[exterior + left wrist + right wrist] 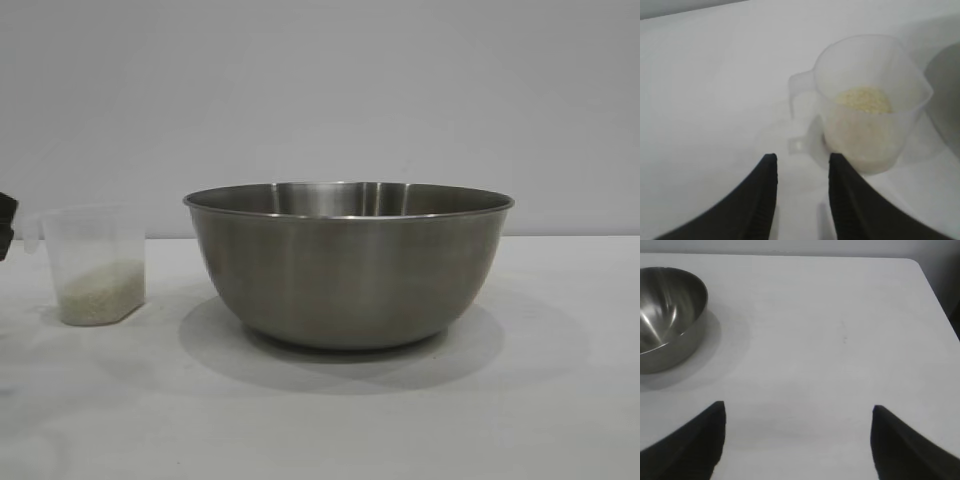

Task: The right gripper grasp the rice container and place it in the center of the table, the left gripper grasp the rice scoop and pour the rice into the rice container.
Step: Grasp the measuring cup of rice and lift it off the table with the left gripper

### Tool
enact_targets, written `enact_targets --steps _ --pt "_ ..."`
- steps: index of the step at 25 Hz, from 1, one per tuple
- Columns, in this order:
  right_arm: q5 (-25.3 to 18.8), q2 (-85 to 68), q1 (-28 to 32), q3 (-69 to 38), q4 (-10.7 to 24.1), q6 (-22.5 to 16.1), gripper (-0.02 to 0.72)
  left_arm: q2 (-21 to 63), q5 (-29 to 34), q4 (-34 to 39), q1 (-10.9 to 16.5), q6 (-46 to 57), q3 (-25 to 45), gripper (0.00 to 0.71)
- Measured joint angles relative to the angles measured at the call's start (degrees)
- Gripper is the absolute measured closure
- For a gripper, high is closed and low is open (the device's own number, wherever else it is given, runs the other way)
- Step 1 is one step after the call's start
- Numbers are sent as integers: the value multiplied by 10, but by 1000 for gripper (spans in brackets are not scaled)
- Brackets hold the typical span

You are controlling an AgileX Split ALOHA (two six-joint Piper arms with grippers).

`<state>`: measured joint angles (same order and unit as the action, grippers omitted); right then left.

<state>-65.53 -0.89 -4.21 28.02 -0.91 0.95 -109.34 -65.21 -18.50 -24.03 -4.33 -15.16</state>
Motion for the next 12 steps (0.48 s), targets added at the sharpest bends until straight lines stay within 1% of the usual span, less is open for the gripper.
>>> enact_targets --steps 12 --pt "0 0 0 0 0 0 167 -36 -3 -29 0 -14 -38 485"
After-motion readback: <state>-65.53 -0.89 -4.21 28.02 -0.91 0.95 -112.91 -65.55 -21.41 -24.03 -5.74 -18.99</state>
